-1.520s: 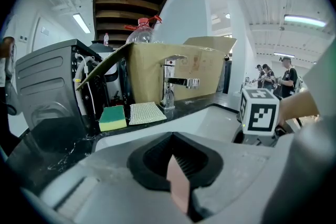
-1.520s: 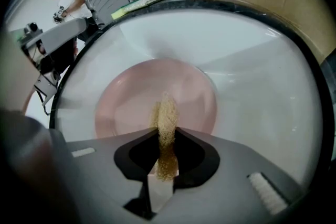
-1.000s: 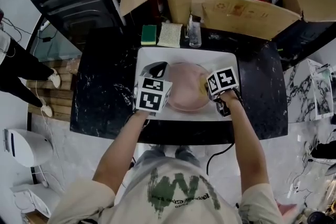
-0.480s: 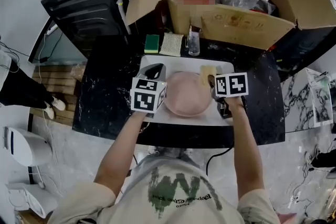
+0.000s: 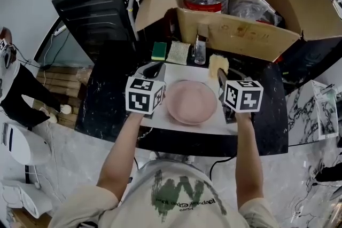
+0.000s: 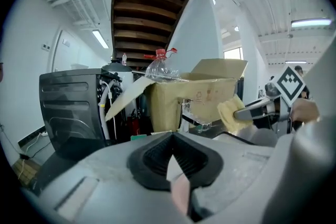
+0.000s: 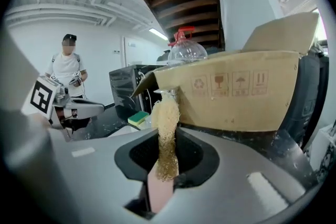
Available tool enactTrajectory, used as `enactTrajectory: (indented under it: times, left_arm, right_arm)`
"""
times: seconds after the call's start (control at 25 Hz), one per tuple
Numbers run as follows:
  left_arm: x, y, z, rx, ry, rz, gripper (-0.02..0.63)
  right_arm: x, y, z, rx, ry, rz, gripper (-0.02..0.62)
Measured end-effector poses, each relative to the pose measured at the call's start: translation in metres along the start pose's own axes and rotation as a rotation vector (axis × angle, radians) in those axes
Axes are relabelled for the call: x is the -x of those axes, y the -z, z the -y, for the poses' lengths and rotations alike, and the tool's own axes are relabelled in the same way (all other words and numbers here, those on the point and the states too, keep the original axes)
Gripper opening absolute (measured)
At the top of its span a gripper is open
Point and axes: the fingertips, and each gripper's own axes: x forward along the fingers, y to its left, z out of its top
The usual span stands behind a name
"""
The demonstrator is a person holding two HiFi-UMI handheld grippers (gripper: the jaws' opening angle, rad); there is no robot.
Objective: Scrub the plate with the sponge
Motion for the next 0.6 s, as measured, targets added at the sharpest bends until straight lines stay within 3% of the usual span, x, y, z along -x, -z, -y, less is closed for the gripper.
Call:
enactTrajectory:
  times: [0.24, 0.6]
  left_arm:
    - [0.006, -0.01, 0.003, -0.014, 0.007, 0.024, 0.0]
    - [0.006, -0.01, 0.003, -0.009, 0.0, 0.027, 0.0]
  right_arm:
    - [0.014, -0.023, -0.009, 0.067, 0.032, 0.132, 0.058]
    - [0.017, -0.027, -0.014, 0.102, 0.04, 0.168, 0.058]
